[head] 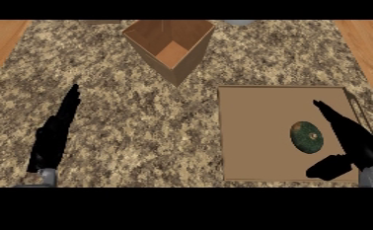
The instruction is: Pick the squash from the tray and place it in the cardboard box
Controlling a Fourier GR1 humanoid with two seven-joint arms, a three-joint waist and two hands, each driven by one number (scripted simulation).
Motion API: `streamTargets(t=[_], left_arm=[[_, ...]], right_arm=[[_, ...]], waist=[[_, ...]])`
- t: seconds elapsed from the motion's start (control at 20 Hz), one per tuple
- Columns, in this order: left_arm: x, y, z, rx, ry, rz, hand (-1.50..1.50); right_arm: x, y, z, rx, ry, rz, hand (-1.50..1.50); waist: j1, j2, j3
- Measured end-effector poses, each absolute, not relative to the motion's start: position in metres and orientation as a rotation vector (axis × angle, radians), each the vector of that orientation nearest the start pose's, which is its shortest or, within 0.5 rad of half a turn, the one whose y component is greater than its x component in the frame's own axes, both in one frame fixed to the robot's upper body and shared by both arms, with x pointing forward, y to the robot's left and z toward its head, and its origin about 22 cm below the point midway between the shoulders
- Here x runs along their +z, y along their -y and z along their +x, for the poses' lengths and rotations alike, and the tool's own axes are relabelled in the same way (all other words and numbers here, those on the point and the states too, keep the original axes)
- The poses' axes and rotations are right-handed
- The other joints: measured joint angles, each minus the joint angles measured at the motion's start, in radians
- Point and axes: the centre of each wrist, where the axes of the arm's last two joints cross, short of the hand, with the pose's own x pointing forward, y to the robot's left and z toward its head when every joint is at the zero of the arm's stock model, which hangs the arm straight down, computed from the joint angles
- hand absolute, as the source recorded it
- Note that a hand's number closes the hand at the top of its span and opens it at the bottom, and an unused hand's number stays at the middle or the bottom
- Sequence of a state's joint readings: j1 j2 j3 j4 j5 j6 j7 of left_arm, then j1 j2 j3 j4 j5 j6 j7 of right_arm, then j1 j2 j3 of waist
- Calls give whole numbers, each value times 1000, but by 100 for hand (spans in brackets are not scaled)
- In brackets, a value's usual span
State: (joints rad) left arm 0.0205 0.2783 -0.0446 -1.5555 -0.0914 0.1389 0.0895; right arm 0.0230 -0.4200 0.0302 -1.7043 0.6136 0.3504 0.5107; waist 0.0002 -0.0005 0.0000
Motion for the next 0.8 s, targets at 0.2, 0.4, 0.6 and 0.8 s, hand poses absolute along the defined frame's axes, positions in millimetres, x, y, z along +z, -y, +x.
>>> streamTargets(t=[0.2,0.4,0.6,0.8], left_arm=[[9,-289,242,-202,1448,374,0],[14,-284,240,-202,1447,376,0],[16,-289,236,-195,1447,380,0],[11,-287,237,-202,1444,378,0]], right_arm=[[49,303,239,844,878,-753,-150],[40,304,239,846,877,-750,-150],[37,302,241,869,864,-750,-150],[28,301,241,871,853,-726,150]], waist=[[0,0,0],[1,0,0],[1,0,0],[1,0,0]])
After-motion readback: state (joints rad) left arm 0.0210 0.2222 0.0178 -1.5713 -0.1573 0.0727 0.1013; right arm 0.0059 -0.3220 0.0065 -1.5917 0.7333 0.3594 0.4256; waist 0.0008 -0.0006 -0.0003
